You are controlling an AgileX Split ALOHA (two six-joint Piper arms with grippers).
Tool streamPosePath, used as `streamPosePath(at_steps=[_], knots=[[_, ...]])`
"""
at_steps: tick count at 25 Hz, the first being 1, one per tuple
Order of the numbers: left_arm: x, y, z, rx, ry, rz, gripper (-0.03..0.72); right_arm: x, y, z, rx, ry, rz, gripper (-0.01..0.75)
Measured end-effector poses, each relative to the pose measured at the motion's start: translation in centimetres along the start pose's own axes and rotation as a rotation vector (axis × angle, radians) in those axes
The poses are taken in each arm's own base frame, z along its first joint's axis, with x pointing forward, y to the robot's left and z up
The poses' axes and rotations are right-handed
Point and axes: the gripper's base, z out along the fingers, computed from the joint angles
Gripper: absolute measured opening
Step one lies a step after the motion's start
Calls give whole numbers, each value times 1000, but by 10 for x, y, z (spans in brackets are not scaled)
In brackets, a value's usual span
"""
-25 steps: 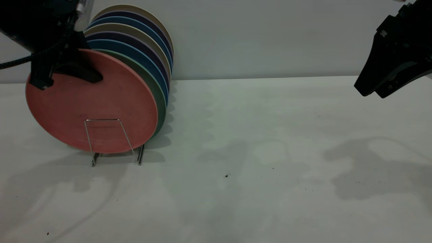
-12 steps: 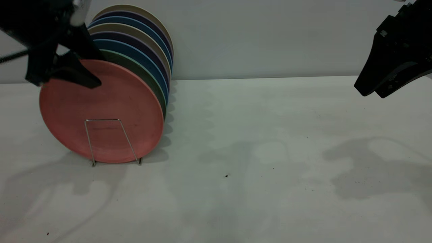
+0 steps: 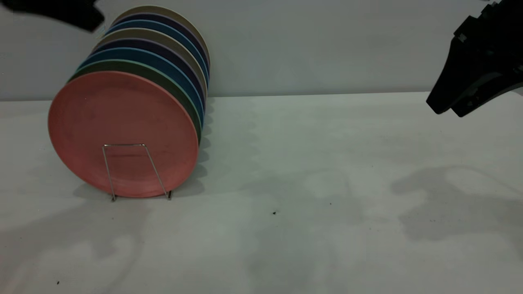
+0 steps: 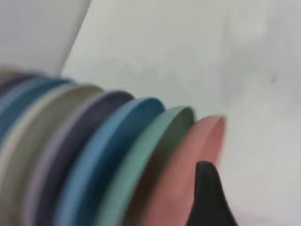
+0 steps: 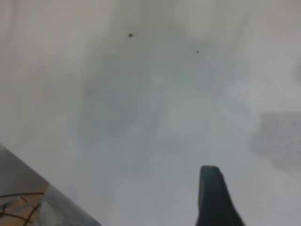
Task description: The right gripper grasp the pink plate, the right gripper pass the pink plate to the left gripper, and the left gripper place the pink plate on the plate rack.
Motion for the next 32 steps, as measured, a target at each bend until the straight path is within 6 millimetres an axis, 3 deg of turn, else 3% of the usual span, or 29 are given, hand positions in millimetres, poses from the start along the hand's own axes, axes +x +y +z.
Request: streamPosePath(at_steps=[3, 6, 11, 16, 19, 25, 29, 32], knots=[[-2, -5, -8, 17, 12, -395, 524, -1, 1, 0, -11, -10, 11, 459], [5, -6, -10, -10, 102, -673, 524, -1, -1, 0, 8, -13, 56, 459], [28, 3, -19, -240, 308, -862, 525, 11, -18, -5, 219, 98, 172, 459], [33, 5, -49, -437, 383, -871, 526, 21, -19, -36, 464, 172, 205, 459], [31, -3, -65, -444, 407, -877, 525, 23, -2, -60, 537, 173, 193, 459], [37, -28, -91, -439, 432, -887, 525, 38, 51, -107, 555, 157, 177, 459], [54, -65, -114, -441, 409, -891, 525, 52, 91, -142, 531, 27, 121, 459], [65, -97, -137, -456, 336, -883, 525, 77, 126, -171, 464, -98, 66, 459]])
